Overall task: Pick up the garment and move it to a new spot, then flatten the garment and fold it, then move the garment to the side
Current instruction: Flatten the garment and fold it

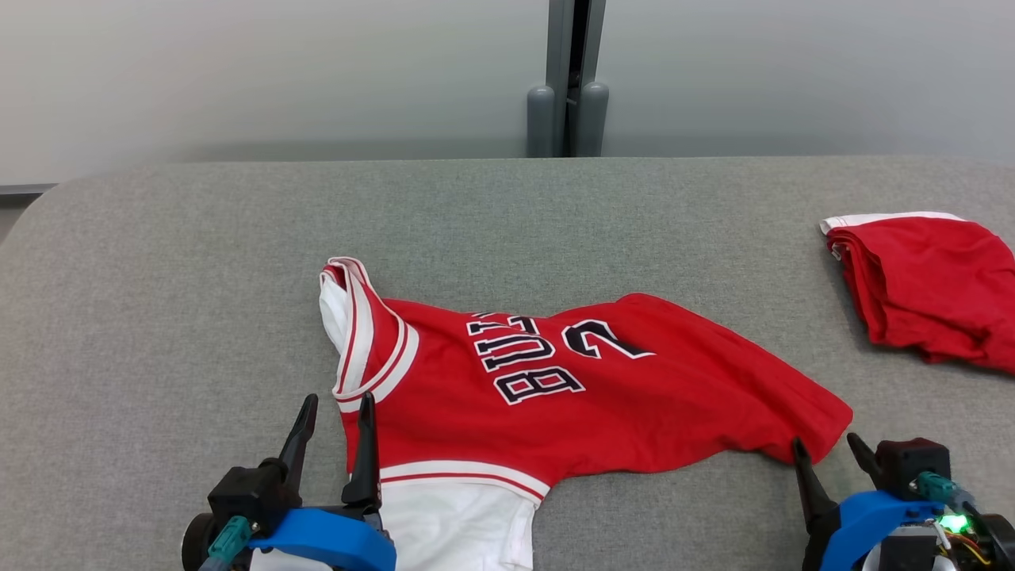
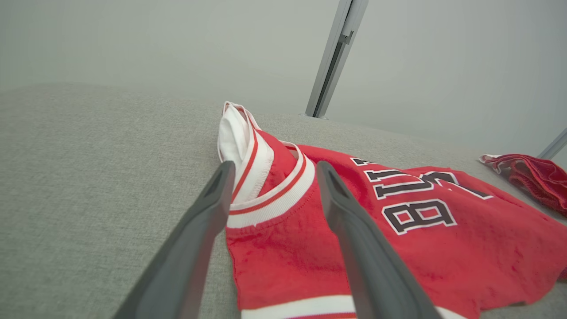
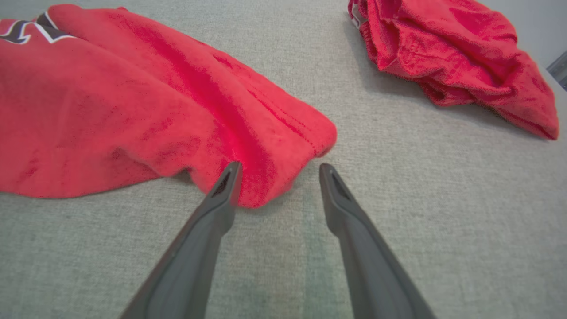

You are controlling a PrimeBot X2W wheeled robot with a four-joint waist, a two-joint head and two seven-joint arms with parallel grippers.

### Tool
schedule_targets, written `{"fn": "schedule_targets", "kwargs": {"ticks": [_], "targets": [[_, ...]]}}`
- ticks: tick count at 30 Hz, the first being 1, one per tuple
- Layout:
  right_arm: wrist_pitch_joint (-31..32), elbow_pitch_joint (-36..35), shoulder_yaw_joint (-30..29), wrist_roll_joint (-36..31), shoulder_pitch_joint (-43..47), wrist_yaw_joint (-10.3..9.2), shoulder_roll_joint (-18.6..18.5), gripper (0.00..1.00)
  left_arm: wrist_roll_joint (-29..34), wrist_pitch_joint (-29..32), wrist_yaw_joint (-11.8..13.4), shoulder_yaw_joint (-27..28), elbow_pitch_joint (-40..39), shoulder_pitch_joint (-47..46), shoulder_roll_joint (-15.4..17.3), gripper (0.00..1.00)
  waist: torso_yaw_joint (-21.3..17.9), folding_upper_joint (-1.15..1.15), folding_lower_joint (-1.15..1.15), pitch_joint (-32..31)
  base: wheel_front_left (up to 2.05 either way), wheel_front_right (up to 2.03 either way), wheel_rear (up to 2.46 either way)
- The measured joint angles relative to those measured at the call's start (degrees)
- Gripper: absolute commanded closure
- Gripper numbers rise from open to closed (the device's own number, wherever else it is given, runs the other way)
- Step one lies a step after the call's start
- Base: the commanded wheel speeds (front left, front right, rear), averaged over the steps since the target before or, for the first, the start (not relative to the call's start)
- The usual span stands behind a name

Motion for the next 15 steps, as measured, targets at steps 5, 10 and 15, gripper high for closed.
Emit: {"fn": "schedule_targets", "kwargs": {"ticks": [5,10,15], "targets": [[-2.2,-3.9,0.6,3.8,0.3,0.0,0.0,0.0,0.0,0.0,0.0,0.1,0.1,-0.2,0.2,0.0,-0.5,0.0,0.0,-0.1,0.0,0.0,0.0],[-2.5,-8.2,2.2,4.9,-1.1,-0.01,0.0,0.0,0.0,0.0,0.0,0.0,0.3,-0.7,0.2,0.0,-0.2,0.0,0.0,-0.3,0.0,0.0,0.0],[2.7,-7.4,7.5,2.1,-4.6,-0.01,-0.1,0.0,-0.2,0.0,0.0,-0.3,0.3,-1.1,0.2,0.0,0.8,0.0,0.0,0.0,0.0,0.0,0.0]]}}
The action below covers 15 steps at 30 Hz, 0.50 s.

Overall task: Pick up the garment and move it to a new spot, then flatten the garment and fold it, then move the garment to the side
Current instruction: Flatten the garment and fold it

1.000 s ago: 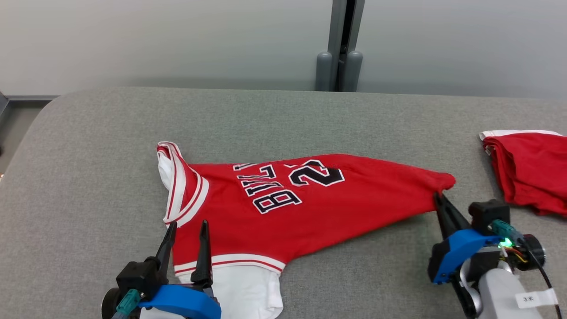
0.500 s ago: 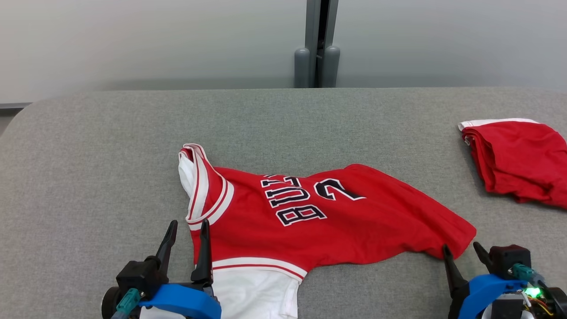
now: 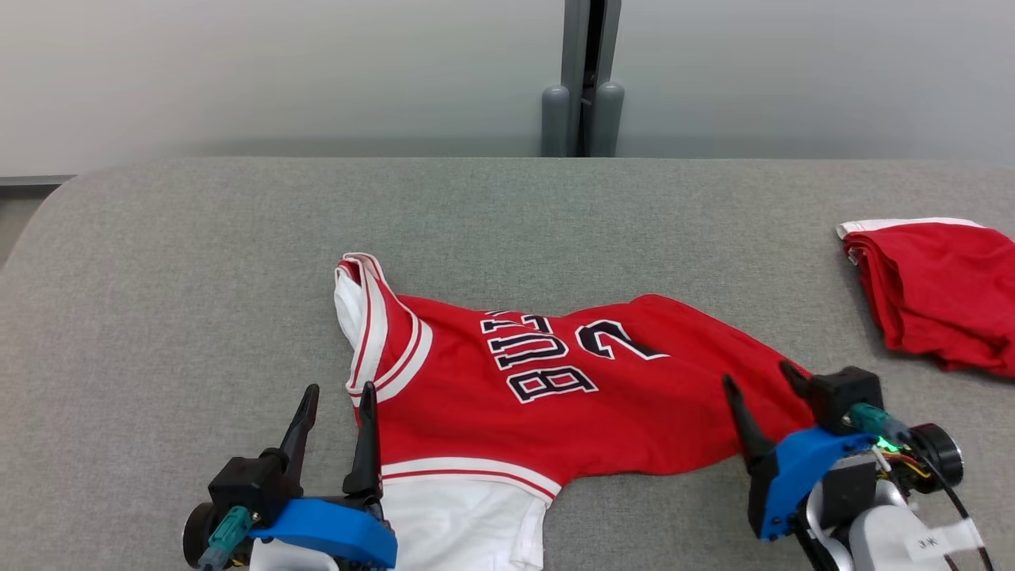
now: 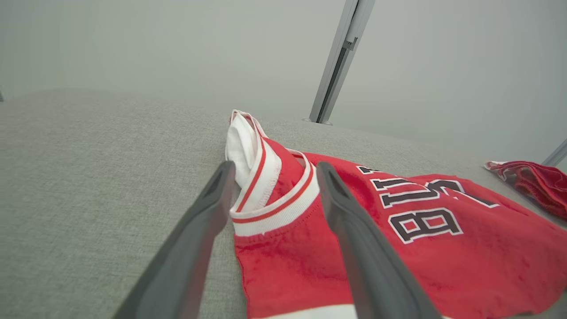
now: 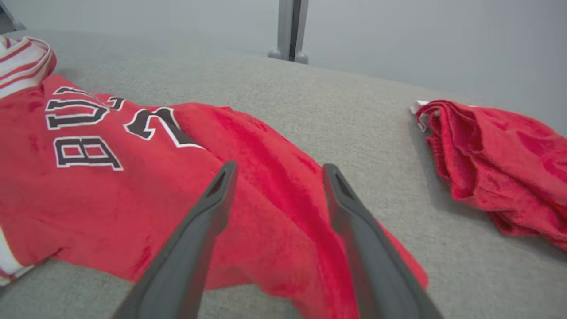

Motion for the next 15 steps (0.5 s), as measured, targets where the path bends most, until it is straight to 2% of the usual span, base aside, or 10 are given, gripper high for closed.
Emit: {"fn": "schedule_targets", "kwargs": {"ticks": [6,11,12,13,14,15], "targets": [[7.3,7.5,8.1,0.9,-4.6,0.01,-3.9,0.0,-0.3,0.0,0.0,-0.1,0.0,-0.9,-0.1,0.0,2.2,0.0,0.0,0.5,0.0,0.0,0.0],[9.1,13.6,11.8,3.4,-8.3,0.0,-6.4,0.0,-0.4,0.0,0.0,0.2,0.0,-1.0,-0.2,0.0,3.7,0.0,0.0,1.3,0.0,0.0,0.0],[9.1,15.0,12.3,4.0,-8.9,0.0,-6.5,0.3,-0.4,0.0,0.0,0.3,0.0,-1.0,-0.2,0.0,4.0,0.0,0.0,1.4,0.0,0.0,0.0],[8.9,16.3,12.8,4.3,-9.4,0.01,-6.4,0.69,-0.4,0.0,0.0,0.3,0.0,-1.1,-0.2,0.0,4.2,0.0,0.0,1.5,0.0,0.0,0.0],[8.6,17.5,13.3,4.4,-10.1,0.01,-6.5,0.96,-0.4,0.0,0.0,0.3,0.0,-1.1,-0.2,0.0,4.4,0.0,0.0,1.6,0.0,0.0,0.0],[8.2,18.7,13.5,4.7,-10.9,0.01,-6.6,1.0,-0.4,0.0,0.0,0.3,0.0,-1.2,-0.2,0.0,4.6,0.0,0.0,1.7,0.0,0.0,0.0]]}}
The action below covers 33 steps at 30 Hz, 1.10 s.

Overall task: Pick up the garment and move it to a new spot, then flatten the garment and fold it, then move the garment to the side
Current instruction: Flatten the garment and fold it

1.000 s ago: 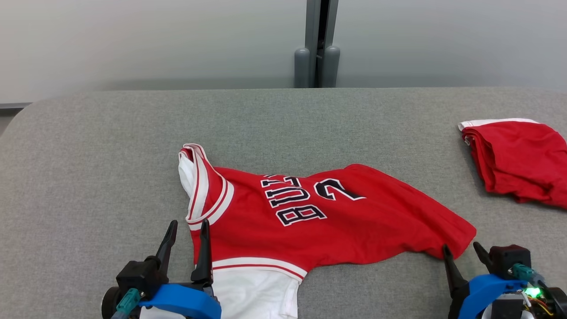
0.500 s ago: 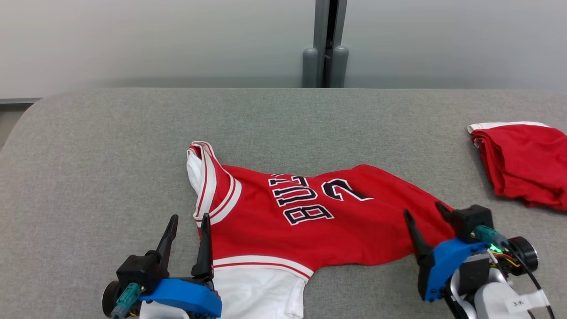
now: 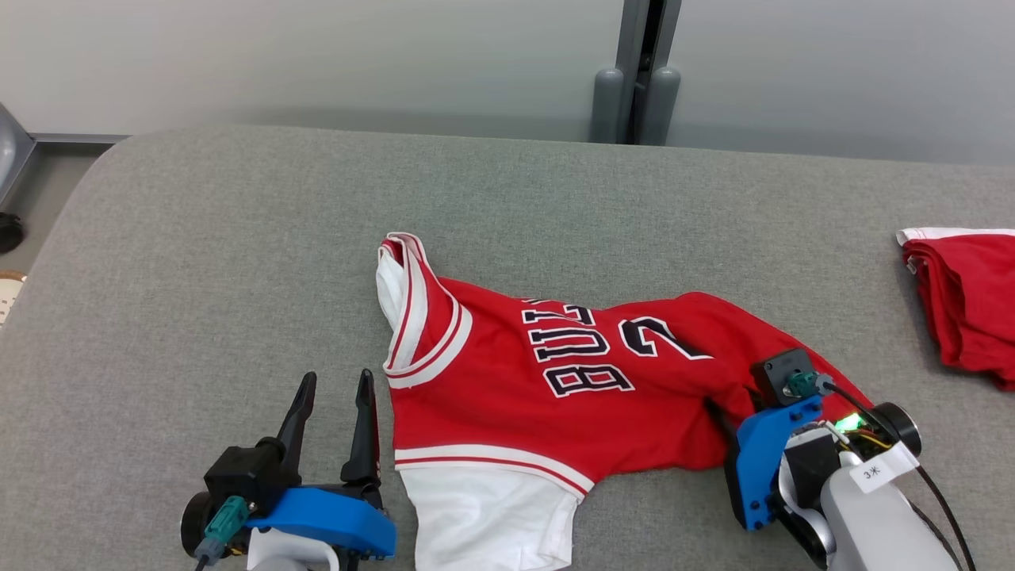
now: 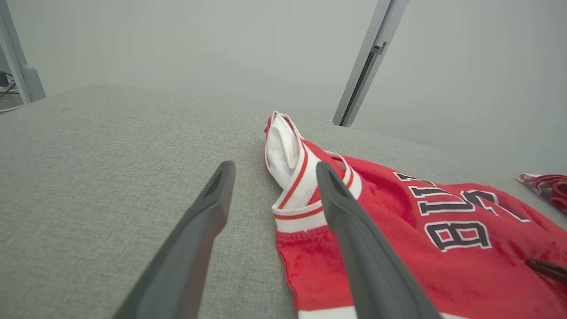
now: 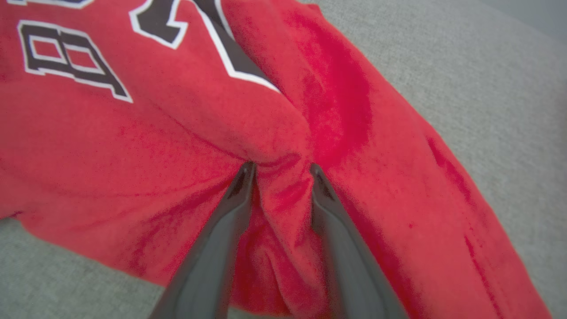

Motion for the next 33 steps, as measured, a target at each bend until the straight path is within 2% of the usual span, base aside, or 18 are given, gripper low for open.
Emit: {"fn": "schedule_targets", "kwargs": {"ticks": [4,11,15,16,17,18,23,27,29,33], "targets": [[-3.8,3.8,1.3,0.8,-4.2,0.0,1.4,1.0,0.1,0.0,0.0,0.3,-0.2,-0.3,0.0,0.0,0.4,0.0,0.0,0.5,0.0,0.0,0.0],[-7.9,7.5,3.4,0.9,-10.6,0.0,4.2,1.0,0.2,0.0,0.0,0.4,-0.1,-0.4,-0.1,0.0,0.0,0.0,0.0,0.9,0.0,0.0,0.0],[-9.5,12.2,4.2,0.0,-14.5,0.0,5.7,1.0,0.3,0.0,-0.1,0.3,0.0,-1.0,-0.2,0.0,-0.1,0.0,0.0,1.1,0.0,0.0,0.0],[-10.3,13.4,4.3,-0.8,-15.1,0.0,5.8,0.78,0.4,0.0,-0.1,0.2,0.1,-1.0,-0.2,0.0,-0.1,0.0,0.0,1.1,0.0,0.0,0.0],[-11.3,14.6,3.9,-1.5,-15.8,0.0,5.9,0.26,0.5,0.0,-0.1,0.1,0.1,-1.0,-0.2,0.0,0.0,0.0,0.0,1.2,0.0,0.0,0.0],[-12.7,15.6,3.4,-1.6,-16.4,0.0,6.1,0.0,0.5,0.0,-0.1,0.0,0.2,-1.1,-0.2,0.0,0.1,0.0,0.0,1.2,0.0,0.0,0.0],[-17.7,18.9,3.3,-0.5,-17.4,0.0,6.6,0.0,0.5,0.0,-0.1,0.1,0.4,-1.1,-0.2,0.0,0.0,0.0,0.0,0.9,0.0,0.0,0.0],[-23.2,18.9,1.8,0.1,-17.5,0.0,6.7,0.0,0.5,0.0,-0.2,0.1,0.4,-1.1,-0.2,0.0,-0.7,0.0,0.0,0.3,0.0,0.0,0.0],[-26.9,17.9,-1.7,-0.3,-16.4,0.0,6.7,0.0,0.7,0.0,-0.3,0.0,0.5,-1.1,-0.3,0.0,-1.3,0.0,0.0,-0.2,0.0,0.0,0.0],[-29.2,15.1,-7.7,-1.9,-12.1,-0.01,6.7,0.0,0.9,0.0,-0.5,-0.1,0.8,-1.2,-0.3,0.0,-2.3,0.0,0.0,-1.0,0.0,0.0,0.0]]}}
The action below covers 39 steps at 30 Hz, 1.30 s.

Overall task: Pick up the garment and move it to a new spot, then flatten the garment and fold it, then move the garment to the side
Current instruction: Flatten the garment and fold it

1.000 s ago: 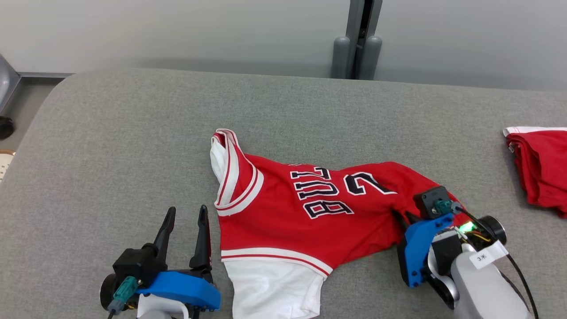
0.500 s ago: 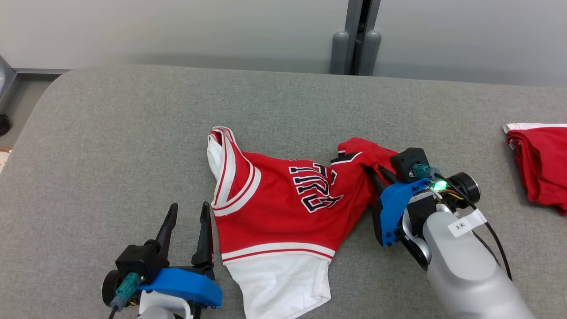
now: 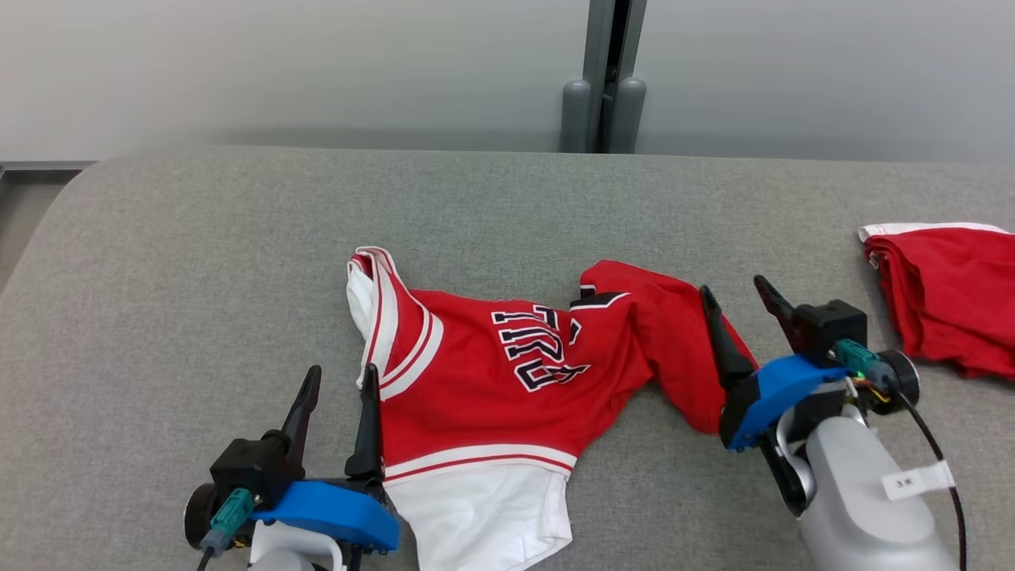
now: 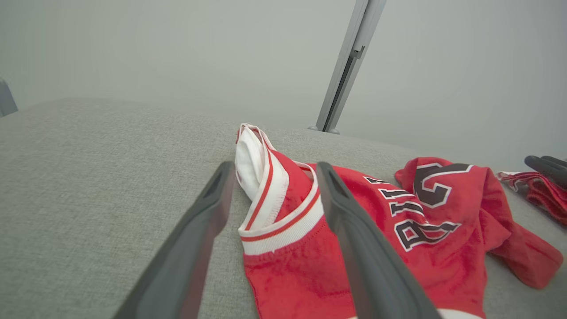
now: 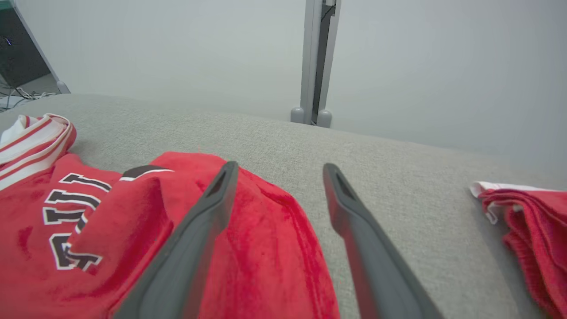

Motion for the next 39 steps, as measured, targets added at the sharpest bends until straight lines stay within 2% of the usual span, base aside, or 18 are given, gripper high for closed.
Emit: {"fn": "schedule_targets", "kwargs": {"ticks": [7,10,15,19,23,27,33,34,35,36,39], "targets": [[-0.9,-9.6,-5.3,0.1,9.0,0.0,0.0,0.0,-0.3,0.0,-0.2,0.1,0.8,0.4,0.0,0.0,-1.4,0.0,0.0,-1.5,0.0,0.0,0.0],[-1.0,-13.4,-5.4,1.3,12.6,0.0,0.0,0.0,-0.8,0.0,-0.4,-0.2,2.4,1.0,0.0,0.0,-1.9,0.0,0.0,-2.1,0.0,0.0,0.0],[-0.7,-18.1,-4.2,3.5,17.2,0.0,0.0,0.0,-0.9,3.8,-0.8,-1.5,7.6,0.9,0.7,0.0,-3.1,0.0,0.0,-2.6,0.0,0.0,0.0],[0.9,-21.2,-3.3,3.9,18.3,0.0,0.0,0.0,-0.9,7.8,-1.3,-2.3,11.8,-1.8,2.1,0.0,-4.2,0.0,0.0,-2.1,0.0,0.0,0.0],[2.1,-24.1,-3.4,3.6,18.6,0.0,0.0,0.0,0.1,9.1,-1.8,-4.0,13.5,-6.2,3.4,0.0,-5.1,0.0,0.0,-1.2,0.0,0.0,0.0],[3.2,-26.0,-3.4,3.5,19.3,0.0,0.0,0.0,0.4,11.0,-2.2,-5.9,14.9,-9.9,3.5,0.0,-5.7,0.0,0.0,-0.1,0.0,0.0,0.0],[4.2,-27.6,-2.4,3.5,19.7,0.0,0.0,0.0,1.0,17.0,-2.3,-7.5,20.4,-14.6,4.1,0.0,-6.8,0.0,0.01,1.5,0.0,0.0,0.0],[4.3,-27.8,-2.4,3.5,19.7,0.0,0.0,0.0,1.1,18.0,-2.3,-7.8,21.1,-15.2,4.1,0.1,-7.0,0.0,0.01,1.7,0.0,0.0,0.0],[4.3,-28.1,-2.4,3.5,19.7,0.0,0.0,0.0,0.9,18.8,-2.4,-8.0,21.7,-15.7,4.0,0.84,-7.1,0.0,0.01,2.0,0.0,0.0,0.0],[4.3,-28.4,-2.5,3.4,19.7,0.0,0.0,0.0,0.7,19.1,-2.5,-8.3,22.1,-16.1,4.1,1.0,-7.3,0.0,0.01,2.3,0.0,0.0,0.0],[4.4,-28.8,-2.7,3.4,19.7,0.0,0.0,0.0,1.0,18.7,-2.5,-9.1,22.8,-17.7,4.4,1.0,-7.5,0.0,0.01,3.2,0.0,0.0,0.0]]}}
